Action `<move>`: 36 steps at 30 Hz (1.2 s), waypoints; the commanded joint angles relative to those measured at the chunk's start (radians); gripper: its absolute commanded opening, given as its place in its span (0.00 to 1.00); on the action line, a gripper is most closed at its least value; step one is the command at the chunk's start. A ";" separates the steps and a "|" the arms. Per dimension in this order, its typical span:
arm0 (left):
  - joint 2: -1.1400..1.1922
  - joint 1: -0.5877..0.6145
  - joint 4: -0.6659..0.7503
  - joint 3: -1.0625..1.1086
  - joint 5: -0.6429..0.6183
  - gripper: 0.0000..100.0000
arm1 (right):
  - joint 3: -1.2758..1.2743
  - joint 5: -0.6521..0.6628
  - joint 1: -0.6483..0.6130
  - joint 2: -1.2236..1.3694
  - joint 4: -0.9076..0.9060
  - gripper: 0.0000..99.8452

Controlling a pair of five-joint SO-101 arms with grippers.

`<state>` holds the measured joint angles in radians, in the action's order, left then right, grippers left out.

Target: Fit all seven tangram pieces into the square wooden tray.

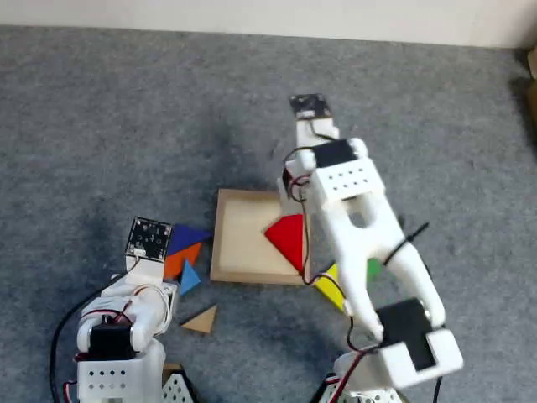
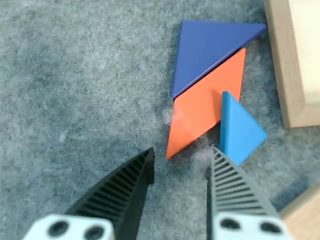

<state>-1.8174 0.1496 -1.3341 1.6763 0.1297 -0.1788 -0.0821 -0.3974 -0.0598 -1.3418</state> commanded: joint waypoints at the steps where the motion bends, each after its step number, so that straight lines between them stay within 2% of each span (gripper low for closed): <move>1: -0.004 -0.008 -0.006 0.019 -0.003 0.17 | 0.022 0.014 0.051 -0.104 -0.093 0.20; 4: -0.004 -0.008 -0.006 0.019 -0.003 0.17 | 0.019 0.018 0.084 -0.110 -0.179 0.27; 6: -0.004 -0.008 -0.006 0.019 -0.003 0.17 | -0.015 0.075 0.093 -0.117 -0.202 0.27; 14: -0.004 -0.008 -0.006 0.019 -0.003 0.17 | -0.251 0.216 0.099 -0.119 -0.120 0.27; 28: -0.004 -0.008 -0.006 0.019 -0.003 0.17 | -0.387 0.215 0.056 -0.119 -0.094 0.27; 32: -0.004 -0.008 -0.006 0.019 -0.003 0.17 | -0.444 0.140 0.033 -0.110 0.012 0.27; 36: -0.004 -0.008 -0.006 0.019 -0.003 0.17 | -0.532 0.133 0.015 -0.108 0.122 0.27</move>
<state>-1.8174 0.1496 -1.3341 1.6763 0.1297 -0.6805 0.0637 -0.3575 -0.1258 -1.2866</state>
